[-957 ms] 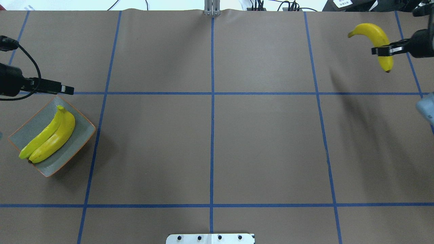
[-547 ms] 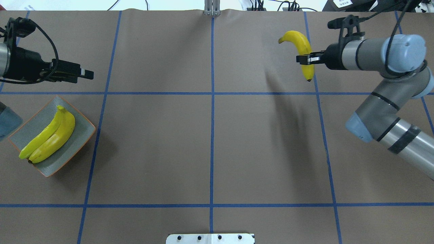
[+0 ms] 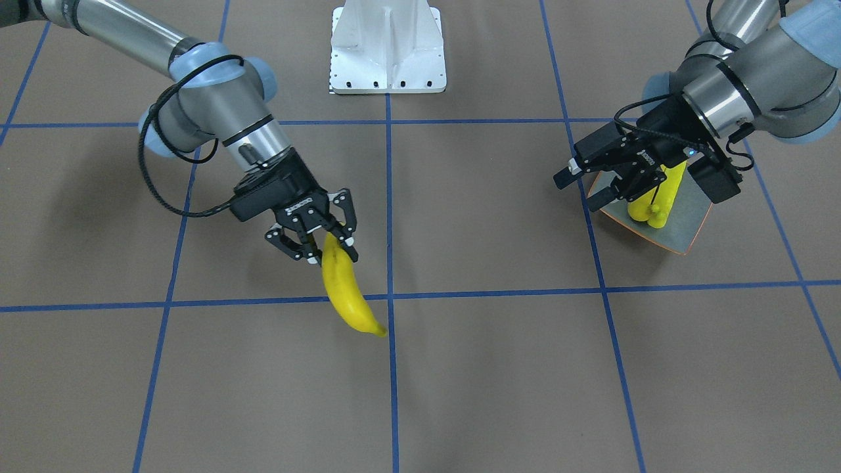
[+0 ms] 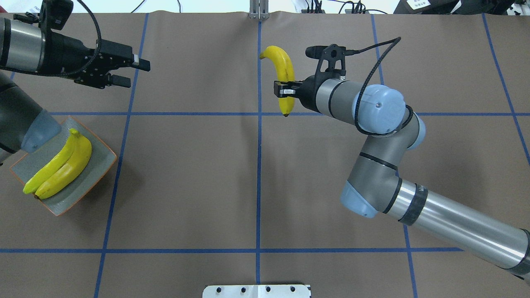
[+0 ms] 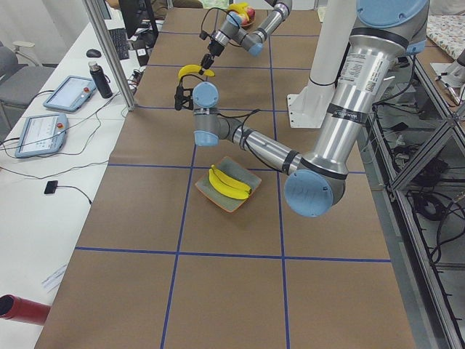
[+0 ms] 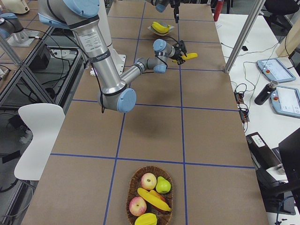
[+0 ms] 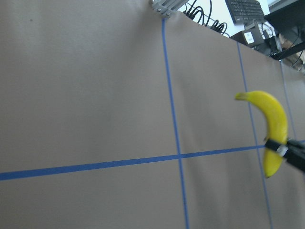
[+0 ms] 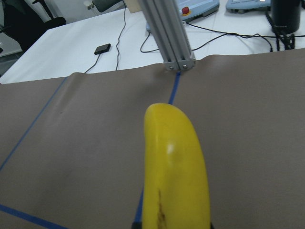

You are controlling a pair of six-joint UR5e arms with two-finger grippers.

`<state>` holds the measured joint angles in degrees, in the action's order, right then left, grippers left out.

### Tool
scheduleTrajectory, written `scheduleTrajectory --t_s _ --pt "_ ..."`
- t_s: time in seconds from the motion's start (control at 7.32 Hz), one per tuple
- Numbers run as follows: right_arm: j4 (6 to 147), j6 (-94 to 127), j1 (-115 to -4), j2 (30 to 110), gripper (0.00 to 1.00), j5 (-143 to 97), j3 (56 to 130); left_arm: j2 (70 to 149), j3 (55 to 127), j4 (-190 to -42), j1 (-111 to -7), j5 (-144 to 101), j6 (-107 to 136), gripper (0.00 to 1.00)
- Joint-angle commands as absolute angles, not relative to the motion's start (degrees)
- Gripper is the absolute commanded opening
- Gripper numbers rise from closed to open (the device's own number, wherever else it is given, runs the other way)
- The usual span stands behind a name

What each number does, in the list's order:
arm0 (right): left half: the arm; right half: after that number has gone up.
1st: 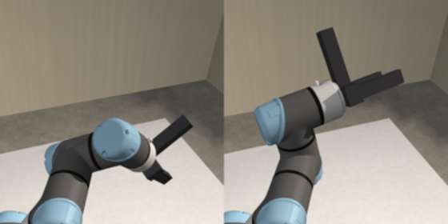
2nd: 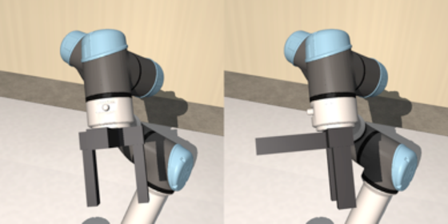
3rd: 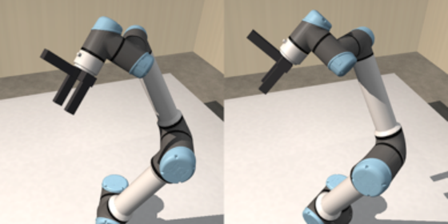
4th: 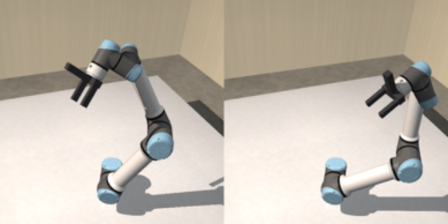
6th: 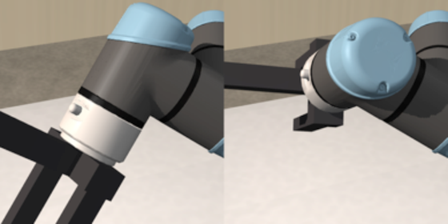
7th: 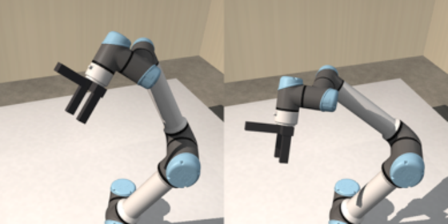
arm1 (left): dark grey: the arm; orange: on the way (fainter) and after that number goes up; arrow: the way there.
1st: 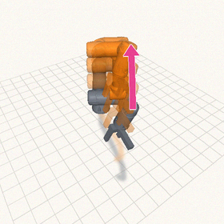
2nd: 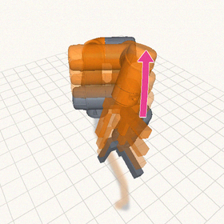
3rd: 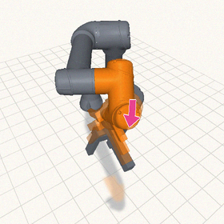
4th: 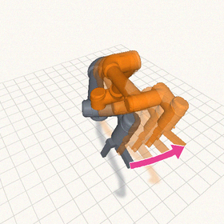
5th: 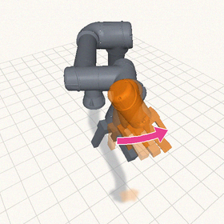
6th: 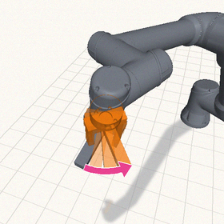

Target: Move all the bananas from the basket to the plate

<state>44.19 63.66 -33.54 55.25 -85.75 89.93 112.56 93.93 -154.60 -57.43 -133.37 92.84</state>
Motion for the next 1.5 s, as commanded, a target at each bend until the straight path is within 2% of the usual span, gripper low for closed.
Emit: scheduleTrajectory --t_s 0.0,0.41,0.68,1.37 --pt "57.60 64.07 -31.21 47.15 0.00 -83.94 92.37 116.79 93.96 -154.69 -54.26 -126.78 106.74 1.00" --pt "61.00 64.07 -31.02 40.45 0.00 -81.21 88.18 118.73 92.65 -153.99 -51.94 -120.16 114.48 1.00" --pt "60.91 64.07 -31.03 37.36 0.00 -80.17 84.65 124.16 87.48 -153.90 -51.94 -117.08 118.55 1.00" --pt "60.47 64.16 -30.06 37.09 0.00 -79.98 86.31 124.98 86.66 -153.98 -51.86 -117.07 119.62 1.00"
